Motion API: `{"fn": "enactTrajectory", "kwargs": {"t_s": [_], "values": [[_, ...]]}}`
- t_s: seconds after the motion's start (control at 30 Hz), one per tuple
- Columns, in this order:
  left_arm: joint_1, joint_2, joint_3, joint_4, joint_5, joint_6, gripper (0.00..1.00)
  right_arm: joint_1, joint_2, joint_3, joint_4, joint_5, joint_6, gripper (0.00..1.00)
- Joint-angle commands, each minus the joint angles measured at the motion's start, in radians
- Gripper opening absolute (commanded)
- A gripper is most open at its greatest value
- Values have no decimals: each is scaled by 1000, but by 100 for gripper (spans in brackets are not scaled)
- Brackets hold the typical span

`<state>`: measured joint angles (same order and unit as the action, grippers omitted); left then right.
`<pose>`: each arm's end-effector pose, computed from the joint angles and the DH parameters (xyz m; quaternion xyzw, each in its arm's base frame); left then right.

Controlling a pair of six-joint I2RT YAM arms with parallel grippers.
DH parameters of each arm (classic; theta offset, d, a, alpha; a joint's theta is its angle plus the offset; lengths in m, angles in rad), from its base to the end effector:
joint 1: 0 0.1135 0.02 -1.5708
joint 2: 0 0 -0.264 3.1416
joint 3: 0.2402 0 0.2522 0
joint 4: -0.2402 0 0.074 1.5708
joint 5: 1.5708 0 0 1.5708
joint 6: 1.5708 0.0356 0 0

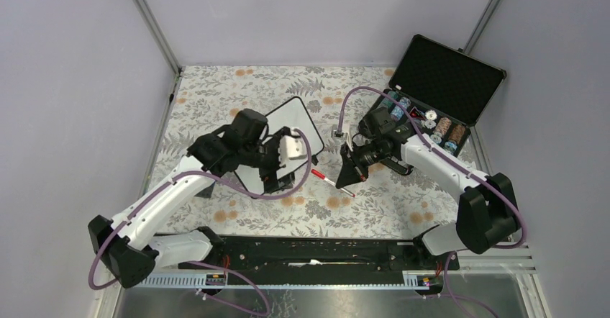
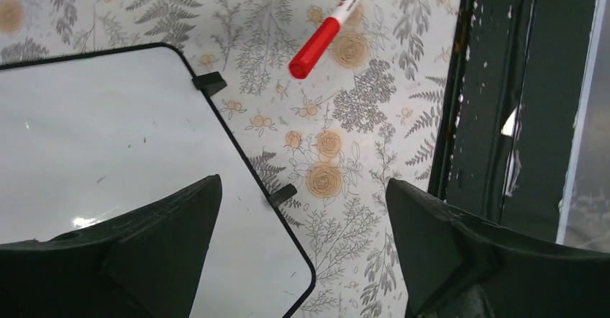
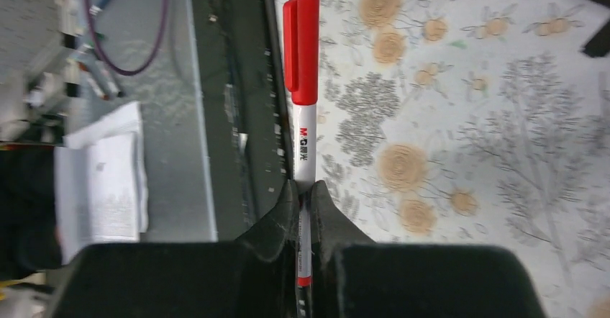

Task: Write a sentence on the whiteboard
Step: Pass from the right arm to the left

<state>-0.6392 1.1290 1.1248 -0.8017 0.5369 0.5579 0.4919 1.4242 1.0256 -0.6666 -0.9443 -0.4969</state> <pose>0.1695 -0.1487 0.3357 0.5858 0.6832 -0.2605 0.3495 0.2300 0.1560 0.2519 -0.5093 0.7051 0.4398 0.2239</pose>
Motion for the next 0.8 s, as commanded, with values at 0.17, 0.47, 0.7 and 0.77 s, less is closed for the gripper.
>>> {"fn": "enactTrajectory", "kwargs": {"t_s": [0.17,0.47,0.7,0.77], "values": [[-234,141,164,-149,-175,248,91,16,-13,2,-13,-207,180,0],[-364,243,181,-149,-205,253,77,64,-50,-32,-21,-190,181,0],[-376,254,198,-139,-175,226,45,103,-49,-23,-46,-162,161,0],[-377,253,205,-139,-171,222,22,105,-45,-20,-46,-163,160,0]]}}
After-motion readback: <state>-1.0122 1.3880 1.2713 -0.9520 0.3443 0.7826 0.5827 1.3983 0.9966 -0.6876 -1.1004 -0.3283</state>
